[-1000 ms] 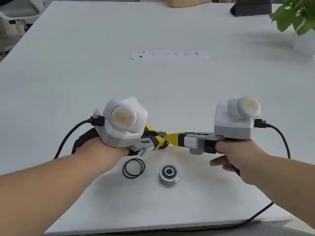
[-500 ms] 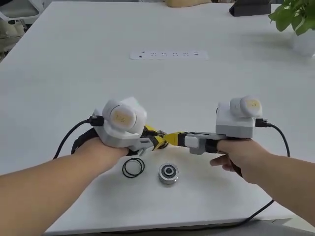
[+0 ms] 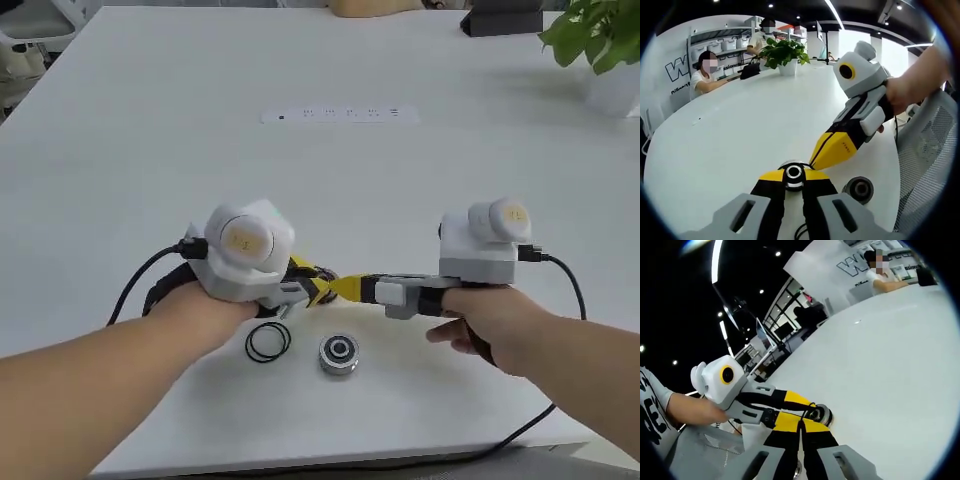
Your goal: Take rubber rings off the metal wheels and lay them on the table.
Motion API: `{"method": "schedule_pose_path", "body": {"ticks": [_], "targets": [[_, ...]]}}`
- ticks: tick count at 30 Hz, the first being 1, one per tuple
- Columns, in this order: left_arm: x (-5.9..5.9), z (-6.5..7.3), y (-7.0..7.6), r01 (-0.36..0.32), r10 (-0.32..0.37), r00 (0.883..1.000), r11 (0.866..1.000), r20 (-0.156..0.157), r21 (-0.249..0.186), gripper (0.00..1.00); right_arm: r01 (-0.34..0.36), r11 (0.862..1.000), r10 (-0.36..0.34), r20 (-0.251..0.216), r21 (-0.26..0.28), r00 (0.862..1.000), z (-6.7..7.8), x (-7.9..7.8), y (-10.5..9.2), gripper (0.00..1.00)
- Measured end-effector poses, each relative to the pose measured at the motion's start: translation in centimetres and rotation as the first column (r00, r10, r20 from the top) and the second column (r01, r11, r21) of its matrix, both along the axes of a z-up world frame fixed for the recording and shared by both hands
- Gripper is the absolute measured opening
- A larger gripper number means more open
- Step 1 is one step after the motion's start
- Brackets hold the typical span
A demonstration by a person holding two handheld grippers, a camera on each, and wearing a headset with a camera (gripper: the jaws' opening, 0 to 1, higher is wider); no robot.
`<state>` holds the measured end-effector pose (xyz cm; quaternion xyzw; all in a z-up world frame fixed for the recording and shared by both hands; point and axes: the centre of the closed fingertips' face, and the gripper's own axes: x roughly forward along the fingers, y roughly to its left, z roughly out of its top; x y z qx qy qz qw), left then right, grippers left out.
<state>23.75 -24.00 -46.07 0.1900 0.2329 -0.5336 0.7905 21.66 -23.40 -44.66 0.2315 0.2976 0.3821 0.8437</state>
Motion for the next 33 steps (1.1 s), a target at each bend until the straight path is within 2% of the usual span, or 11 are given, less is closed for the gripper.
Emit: {"method": "schedule_pose_path", "body": {"ticks": [9, 14, 20, 25, 33], "targets": [[0.1, 0.0, 0.0, 0.002, -0.002, 1.0, 1.0, -0.006, 0.0, 0.07, 0.055, 0.997, -0.055, 0.002, -0.055, 0.998, -0.6, 0.6, -1.0, 0.0], [0.1, 0.0, 0.0, -0.001, 0.001, 1.0, 1.0, -0.017, -0.002, 0.07, 0.057, 0.996, -0.057, 0.002, -0.062, 0.998, -0.7, 0.6, -1.1, 0.0], [0.1, 0.1, -0.1, 0.003, -0.002, 0.999, 1.0, -0.035, 0.03, 0.07, 0.059, 0.996, -0.059, 0.005, -0.066, 0.998, -0.6, 0.7, -1.1, 0.0], [-0.3, 0.2, 0.0, 0.018, -0.017, 0.999, 0.999, -0.035, 0.051, 0.11, 0.055, 0.996, -0.055, 0.008, -0.065, 0.998, -0.5, 0.7, -1.0, 0.0], [-1.1, 1.0, 0.2, 0.032, -0.031, 0.999, 0.999, -0.035, 0.032, 0.15, 0.058, 0.997, -0.057, 0.013, -0.054, 0.998, 0.0, 0.4, -0.8, 0.0]]}}
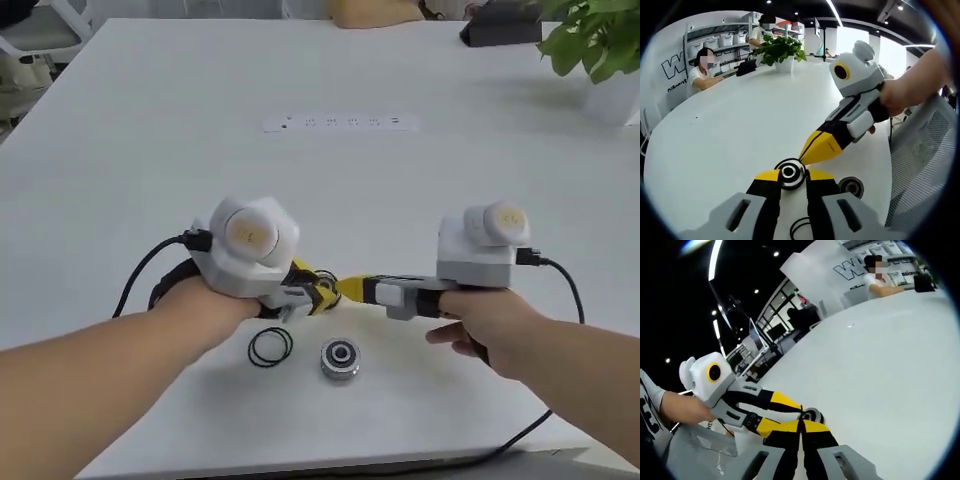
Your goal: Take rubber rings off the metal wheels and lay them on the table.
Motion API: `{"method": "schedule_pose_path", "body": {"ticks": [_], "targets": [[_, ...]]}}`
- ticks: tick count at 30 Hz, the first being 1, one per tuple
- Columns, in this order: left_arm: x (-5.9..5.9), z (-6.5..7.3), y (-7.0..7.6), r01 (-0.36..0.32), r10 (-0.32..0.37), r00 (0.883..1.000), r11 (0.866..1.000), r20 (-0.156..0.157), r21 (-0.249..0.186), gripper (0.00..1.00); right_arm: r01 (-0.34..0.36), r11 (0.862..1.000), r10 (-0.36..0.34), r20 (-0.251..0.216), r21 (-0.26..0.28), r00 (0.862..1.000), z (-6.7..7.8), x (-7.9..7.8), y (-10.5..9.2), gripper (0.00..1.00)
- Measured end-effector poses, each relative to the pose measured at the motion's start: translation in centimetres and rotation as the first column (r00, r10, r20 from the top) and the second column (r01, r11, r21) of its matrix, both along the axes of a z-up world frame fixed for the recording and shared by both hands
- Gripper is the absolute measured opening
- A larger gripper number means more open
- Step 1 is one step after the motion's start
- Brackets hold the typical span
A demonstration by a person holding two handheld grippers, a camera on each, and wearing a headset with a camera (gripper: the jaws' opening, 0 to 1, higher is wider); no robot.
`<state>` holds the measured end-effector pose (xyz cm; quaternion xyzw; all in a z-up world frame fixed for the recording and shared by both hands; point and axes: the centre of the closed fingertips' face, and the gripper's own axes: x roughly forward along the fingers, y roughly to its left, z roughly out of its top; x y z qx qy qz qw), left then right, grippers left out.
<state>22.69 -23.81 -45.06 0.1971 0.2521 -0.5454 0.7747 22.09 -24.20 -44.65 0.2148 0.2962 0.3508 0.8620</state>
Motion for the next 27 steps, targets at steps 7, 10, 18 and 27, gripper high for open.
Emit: {"method": "schedule_pose_path", "body": {"ticks": [7, 10, 18, 27], "targets": [[-0.5, 1.0, 0.6, 0.005, -0.005, 1.0, 1.0, 0.003, -0.024, 0.19, -0.003, 1.0, 0.003, 0.005, 0.002, 1.0, 0.4, -0.2, 0.1, 0.0], [-1.1, 1.4, 0.9, 0.015, -0.015, 1.0, 0.999, 0.001, -0.035, 0.23, -0.005, 1.0, 0.005, 0.008, 0.004, 1.0, 0.7, -0.5, 0.3, 0.0], [-1.6, 2.6, 2.0, 0.007, -0.007, 1.0, 0.998, 0.005, -0.062, 0.27, -0.012, 1.0, 0.012, 0.012, 0.01, 1.0, 1.2, -0.8, 0.6, 0.0], [-2.2, 4.0, 3.1, -0.003, 0.003, 1.0, 0.995, -0.006, -0.099, 0.33, -0.021, 1.0, 0.021, 0.016, 0.019, 1.0, 1.8, -1.1, 0.9, 0.0]]}}
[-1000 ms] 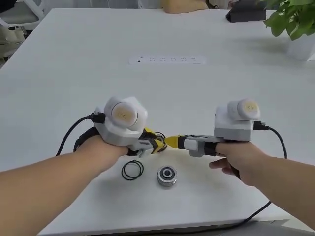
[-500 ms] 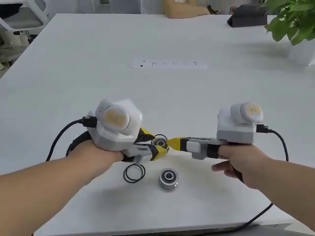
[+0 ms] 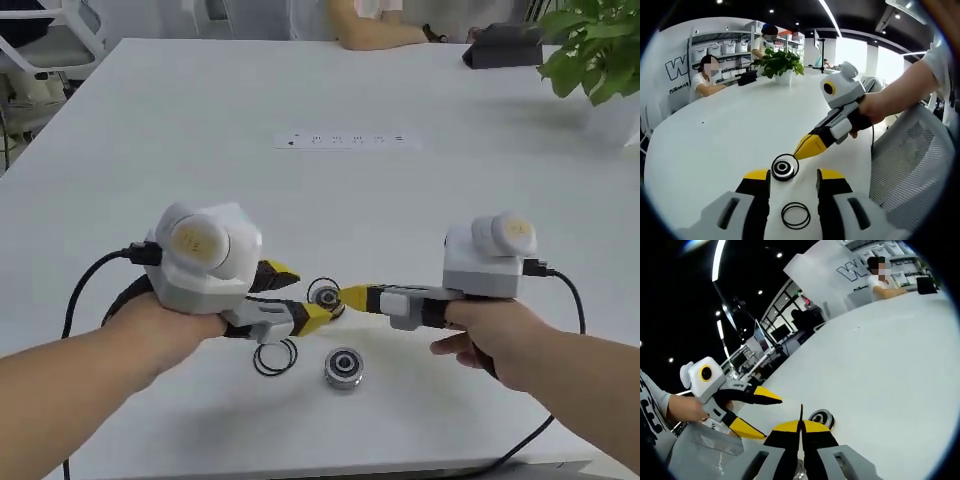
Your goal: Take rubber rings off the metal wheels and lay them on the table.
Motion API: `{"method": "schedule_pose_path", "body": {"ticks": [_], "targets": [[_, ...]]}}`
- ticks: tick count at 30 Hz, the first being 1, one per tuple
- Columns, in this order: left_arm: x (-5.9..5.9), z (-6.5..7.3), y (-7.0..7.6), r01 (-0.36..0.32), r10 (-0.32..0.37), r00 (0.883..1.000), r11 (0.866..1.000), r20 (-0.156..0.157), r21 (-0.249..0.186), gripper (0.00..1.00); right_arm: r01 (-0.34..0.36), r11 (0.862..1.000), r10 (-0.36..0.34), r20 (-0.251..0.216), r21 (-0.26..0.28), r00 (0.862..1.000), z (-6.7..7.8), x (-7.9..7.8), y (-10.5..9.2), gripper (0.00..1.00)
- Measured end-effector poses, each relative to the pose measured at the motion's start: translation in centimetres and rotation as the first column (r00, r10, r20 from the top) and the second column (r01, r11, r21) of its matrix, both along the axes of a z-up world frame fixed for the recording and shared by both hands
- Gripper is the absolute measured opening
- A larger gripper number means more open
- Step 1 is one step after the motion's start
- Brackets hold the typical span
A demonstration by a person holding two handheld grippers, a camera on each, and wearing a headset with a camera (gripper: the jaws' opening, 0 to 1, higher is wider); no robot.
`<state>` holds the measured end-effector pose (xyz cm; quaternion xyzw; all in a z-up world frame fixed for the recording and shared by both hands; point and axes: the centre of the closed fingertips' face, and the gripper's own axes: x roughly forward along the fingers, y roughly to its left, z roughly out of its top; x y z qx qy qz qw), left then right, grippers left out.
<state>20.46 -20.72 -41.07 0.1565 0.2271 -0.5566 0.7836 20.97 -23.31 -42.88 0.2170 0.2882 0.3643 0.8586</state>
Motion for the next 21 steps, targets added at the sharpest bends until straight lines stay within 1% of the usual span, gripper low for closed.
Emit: {"method": "schedule_pose_path", "body": {"ticks": [1, 2, 5, 7, 10, 12, 17, 19, 21], "targets": [[-0.2, 0.3, 0.1, -0.001, 0.001, 1.0, 1.0, -0.01, -0.015, 0.34, -0.001, 1.0, 0.001, 0.002, 0.002, 1.0, 0.1, 0.0, 0.0, 0.0], [-0.3, 0.6, 0.2, -0.004, 0.004, 1.0, 1.0, -0.013, -0.024, 0.35, -0.001, 1.0, 0.001, 0.002, 0.003, 1.0, 0.2, 0.0, 0.0, 0.0], [-0.8, 1.3, 0.6, -0.008, 0.008, 1.0, 0.999, -0.012, -0.037, 0.36, -0.007, 1.0, 0.007, 0.004, 0.003, 1.0, 0.1, -0.1, 0.1, 0.0], [-0.8, 1.5, 0.9, -0.008, 0.007, 1.0, 0.999, -0.009, -0.043, 0.38, -0.009, 1.0, 0.009, 0.004, 0.004, 1.0, 0.1, -0.1, 0.1, 0.0], [-1.3, 2.2, 1.3, -0.016, 0.015, 1.0, 0.998, -0.022, -0.064, 0.39, -0.013, 1.0, 0.013, 0.006, 0.006, 1.0, 0.3, -0.1, 0.3, 0.0], [-1.3, 2.5, 1.7, -0.024, 0.022, 0.999, 0.997, -0.029, -0.08, 0.4, -0.017, 1.0, 0.017, 0.005, 0.006, 1.0, 0.3, -0.2, 0.3, 0.0], [-1.7, 3.0, 2.5, -0.032, 0.03, 0.999, 0.995, -0.021, -0.09, 0.42, -0.022, 1.0, 0.022, 0.002, 0.008, 1.0, 0.3, -0.2, 0.5, 0.0], [-2.0, 3.2, 3.0, -0.039, 0.036, 0.999, 0.995, -0.029, -0.097, 0.42, -0.028, 1.0, 0.028, 0.002, 0.01, 1.0, 0.4, -0.3, 0.7, 0.0], [-2.2, 3.3, 3.4, -0.041, 0.039, 0.999, 0.994, -0.028, -0.097, 0.44, -0.034, 0.999, 0.034, 0.001, 0.012, 0.999, 0.4, -0.4, 0.9, 0.0]]}}
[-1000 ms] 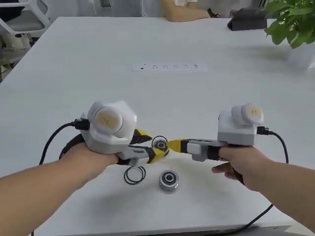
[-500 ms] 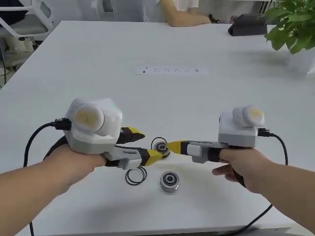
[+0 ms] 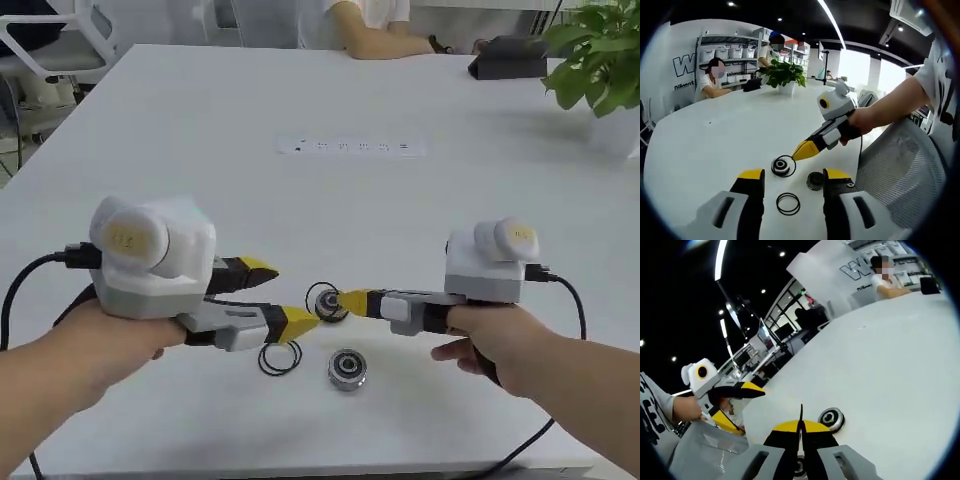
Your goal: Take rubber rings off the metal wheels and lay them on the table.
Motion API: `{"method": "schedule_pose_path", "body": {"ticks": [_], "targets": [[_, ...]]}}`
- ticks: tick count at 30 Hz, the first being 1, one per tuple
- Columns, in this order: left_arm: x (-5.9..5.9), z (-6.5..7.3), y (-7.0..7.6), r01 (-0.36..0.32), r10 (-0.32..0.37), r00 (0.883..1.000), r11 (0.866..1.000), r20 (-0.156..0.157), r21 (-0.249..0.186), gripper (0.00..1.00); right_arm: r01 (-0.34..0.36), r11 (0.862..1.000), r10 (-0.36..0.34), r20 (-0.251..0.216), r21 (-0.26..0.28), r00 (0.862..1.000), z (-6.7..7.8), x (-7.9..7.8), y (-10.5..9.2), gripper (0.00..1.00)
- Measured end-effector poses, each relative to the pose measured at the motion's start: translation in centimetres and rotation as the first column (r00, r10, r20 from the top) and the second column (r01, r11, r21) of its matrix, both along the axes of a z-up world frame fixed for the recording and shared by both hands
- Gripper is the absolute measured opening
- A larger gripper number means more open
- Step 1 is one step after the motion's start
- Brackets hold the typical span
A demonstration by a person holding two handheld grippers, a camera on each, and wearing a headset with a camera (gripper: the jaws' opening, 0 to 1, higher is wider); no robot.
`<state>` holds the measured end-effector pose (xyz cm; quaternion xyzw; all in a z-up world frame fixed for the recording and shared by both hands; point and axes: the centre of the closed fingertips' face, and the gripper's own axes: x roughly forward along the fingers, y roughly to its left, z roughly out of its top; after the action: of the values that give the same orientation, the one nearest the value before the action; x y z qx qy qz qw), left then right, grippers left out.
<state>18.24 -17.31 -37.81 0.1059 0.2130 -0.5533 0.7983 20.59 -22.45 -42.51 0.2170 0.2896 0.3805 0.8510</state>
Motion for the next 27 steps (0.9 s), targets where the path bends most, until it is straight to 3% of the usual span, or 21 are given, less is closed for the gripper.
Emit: {"method": "schedule_pose_path", "body": {"ticks": [9, 27], "targets": [[-0.9, 0.3, 1.7, -0.001, 0.001, 1.0, 1.0, 0.019, 0.016, 0.51, -0.033, 0.999, 0.033, -0.007, 0.006, 0.999, 0.0, -0.4, 1.1, 0.0], [-1.7, 0.2, 3.9, -0.022, 0.022, 1.0, 0.999, 0.01, 0.023, 0.59, -0.106, 0.994, 0.106, -0.033, -0.005, 0.994, -0.8, -1.8, 3.2, 0.0]]}}
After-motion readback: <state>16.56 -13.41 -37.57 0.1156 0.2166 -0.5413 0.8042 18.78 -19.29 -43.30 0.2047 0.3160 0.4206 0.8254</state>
